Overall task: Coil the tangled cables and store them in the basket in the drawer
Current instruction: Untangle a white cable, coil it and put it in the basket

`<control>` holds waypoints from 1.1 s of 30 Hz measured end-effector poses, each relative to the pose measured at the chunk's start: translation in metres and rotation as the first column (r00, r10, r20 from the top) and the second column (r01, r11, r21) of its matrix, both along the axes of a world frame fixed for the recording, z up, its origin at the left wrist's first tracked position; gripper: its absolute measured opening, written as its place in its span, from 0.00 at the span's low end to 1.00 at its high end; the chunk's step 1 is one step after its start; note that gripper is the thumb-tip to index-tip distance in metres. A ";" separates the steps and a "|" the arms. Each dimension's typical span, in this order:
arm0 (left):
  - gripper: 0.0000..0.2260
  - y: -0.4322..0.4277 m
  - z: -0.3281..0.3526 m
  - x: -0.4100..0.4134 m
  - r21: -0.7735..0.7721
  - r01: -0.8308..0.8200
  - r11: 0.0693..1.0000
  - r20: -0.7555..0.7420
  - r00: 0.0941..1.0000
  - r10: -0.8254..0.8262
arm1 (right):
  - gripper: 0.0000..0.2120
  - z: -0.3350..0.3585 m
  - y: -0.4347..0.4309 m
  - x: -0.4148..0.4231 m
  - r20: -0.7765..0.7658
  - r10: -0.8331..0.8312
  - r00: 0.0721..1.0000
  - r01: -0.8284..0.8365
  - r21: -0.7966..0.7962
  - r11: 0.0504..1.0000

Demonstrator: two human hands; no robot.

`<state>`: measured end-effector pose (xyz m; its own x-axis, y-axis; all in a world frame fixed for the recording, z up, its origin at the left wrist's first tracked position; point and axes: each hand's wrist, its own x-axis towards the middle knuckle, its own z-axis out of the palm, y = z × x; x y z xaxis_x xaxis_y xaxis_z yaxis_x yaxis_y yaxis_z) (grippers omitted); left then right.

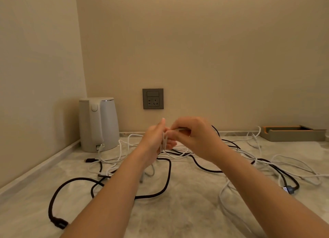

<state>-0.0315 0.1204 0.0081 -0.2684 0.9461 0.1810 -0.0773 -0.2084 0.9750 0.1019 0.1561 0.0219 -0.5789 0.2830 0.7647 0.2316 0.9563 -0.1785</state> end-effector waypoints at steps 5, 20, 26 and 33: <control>0.37 -0.006 0.007 0.018 -0.032 0.369 0.929 0.037 0.929 -0.368 | 0.09 0.000 0.008 0.006 -0.227 0.072 0.971 -0.151 -0.356 0.922; 0.19 -0.006 0.002 0.002 0.058 0.528 0.847 0.148 0.835 -0.531 | 0.23 -0.031 0.035 -0.005 -0.146 0.084 0.986 -0.163 -0.703 0.692; 0.26 -0.004 0.004 0.002 0.205 0.380 0.902 0.380 0.818 -0.432 | 0.31 -0.033 0.023 -0.014 0.260 -0.018 0.965 0.188 -0.646 0.740; 0.22 -0.008 0.016 -0.021 0.230 0.036 0.973 0.673 0.716 -0.185 | 0.15 -0.027 -0.004 -0.011 0.725 -0.176 0.666 0.402 -0.150 0.903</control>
<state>-0.0527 0.1119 0.0239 -0.2846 0.9445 0.1638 -0.7424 -0.3253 0.5857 0.0909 0.1521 -0.0055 -0.7520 0.6571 0.0520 0.6512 0.7528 -0.0956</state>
